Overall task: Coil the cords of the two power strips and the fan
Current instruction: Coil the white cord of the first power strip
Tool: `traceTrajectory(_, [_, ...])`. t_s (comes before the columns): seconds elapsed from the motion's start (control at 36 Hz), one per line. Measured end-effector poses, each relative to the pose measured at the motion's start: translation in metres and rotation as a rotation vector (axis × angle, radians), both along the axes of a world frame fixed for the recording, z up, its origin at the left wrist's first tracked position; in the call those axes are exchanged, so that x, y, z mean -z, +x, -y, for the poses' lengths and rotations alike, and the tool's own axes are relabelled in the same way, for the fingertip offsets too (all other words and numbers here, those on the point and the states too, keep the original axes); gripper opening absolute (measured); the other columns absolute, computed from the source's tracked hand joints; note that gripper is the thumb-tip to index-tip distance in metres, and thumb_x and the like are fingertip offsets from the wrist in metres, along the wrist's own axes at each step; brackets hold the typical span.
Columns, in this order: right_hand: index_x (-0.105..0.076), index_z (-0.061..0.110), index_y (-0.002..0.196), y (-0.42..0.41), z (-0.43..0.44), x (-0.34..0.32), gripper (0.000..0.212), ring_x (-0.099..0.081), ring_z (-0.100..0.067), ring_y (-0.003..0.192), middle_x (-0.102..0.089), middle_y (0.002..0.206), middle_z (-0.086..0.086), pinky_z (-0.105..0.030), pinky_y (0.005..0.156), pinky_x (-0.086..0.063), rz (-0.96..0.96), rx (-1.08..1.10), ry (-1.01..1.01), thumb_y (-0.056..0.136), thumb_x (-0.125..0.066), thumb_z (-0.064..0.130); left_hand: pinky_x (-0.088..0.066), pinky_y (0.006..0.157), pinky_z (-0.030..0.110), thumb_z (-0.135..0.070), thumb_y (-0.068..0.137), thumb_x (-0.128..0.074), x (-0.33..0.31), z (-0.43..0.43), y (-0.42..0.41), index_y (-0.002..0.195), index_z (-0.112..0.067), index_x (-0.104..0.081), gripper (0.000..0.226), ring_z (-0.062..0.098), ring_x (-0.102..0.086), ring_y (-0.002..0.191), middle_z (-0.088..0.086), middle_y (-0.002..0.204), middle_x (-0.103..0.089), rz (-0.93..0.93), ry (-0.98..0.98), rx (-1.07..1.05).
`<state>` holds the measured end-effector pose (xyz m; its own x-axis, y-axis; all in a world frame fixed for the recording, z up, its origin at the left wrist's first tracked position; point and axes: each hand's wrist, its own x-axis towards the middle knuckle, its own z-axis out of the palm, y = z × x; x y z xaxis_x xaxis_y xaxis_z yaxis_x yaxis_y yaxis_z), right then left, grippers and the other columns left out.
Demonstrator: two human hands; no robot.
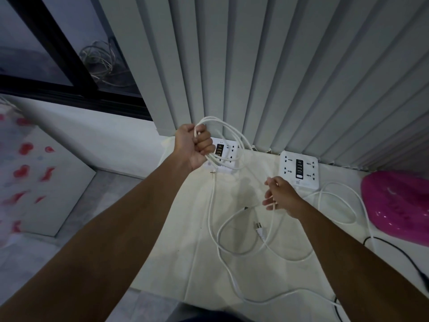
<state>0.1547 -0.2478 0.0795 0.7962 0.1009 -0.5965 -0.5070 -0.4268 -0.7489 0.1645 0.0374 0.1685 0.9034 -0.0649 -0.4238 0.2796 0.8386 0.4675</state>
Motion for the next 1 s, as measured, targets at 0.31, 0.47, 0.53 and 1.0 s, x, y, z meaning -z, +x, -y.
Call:
traceTrajectory(0.31, [-0.074, 0.007, 0.117, -0.008, -0.03, -0.009, 0.027, -0.064, -0.033, 0.116, -0.072, 0.119, -0.014, -0.03, 0.093, -0.048, 0.347, -0.301, -0.422, 0.1, -0.053, 0.014, -0.017, 0.045, 0.024, -0.026, 0.102, -0.031, -0.011, 0.016, 0.003, 0.069, -0.019, -0.046, 0.037, 0.011, -0.008, 0.047, -0.007, 0.051, -0.025, 0.098, 0.045, 0.09])
traceTrajectory(0.47, [-0.047, 0.023, 0.149, -0.01, -0.057, -0.029, 0.067, -0.073, -0.035, 0.091, -0.058, 0.123, -0.012, -0.044, 0.08, -0.062, 0.156, -0.684, -0.416, 0.089, -0.038, -0.005, -0.023, 0.045, 0.023, -0.031, 0.107, -0.028, -0.026, 0.03, 0.01, 0.074, -0.02, -0.042, 0.037, 0.01, -0.019, 0.041, -0.006, 0.052, -0.025, 0.12, 0.119, 0.021])
traceTrajectory(0.53, [-0.059, 0.021, 0.138, -0.011, -0.059, -0.031, 0.06, -0.075, -0.031, 0.064, -0.063, 0.111, -0.022, -0.043, 0.067, -0.064, 0.168, -0.622, -0.326, 0.09, -0.035, -0.006, -0.029, 0.046, 0.024, -0.035, 0.107, -0.028, -0.029, 0.036, 0.014, 0.076, -0.019, -0.041, 0.037, 0.012, -0.025, 0.04, -0.004, 0.052, -0.028, 0.103, 0.24, 0.02])
traceTrajectory(1.0, [-0.059, 0.025, 0.093, 0.018, -0.05, -0.085, 0.032, -0.071, -0.015, 0.062, -0.076, 0.076, -0.003, -0.028, 0.057, -0.056, 0.548, -0.452, 0.149, 0.078, -0.084, 0.012, -0.054, 0.066, 0.035, -0.035, 0.108, -0.028, 0.001, 0.069, 0.001, 0.097, -0.006, -0.052, 0.039, 0.03, -0.07, 0.069, 0.017, 0.077, -0.068, 0.217, 1.467, 0.415])
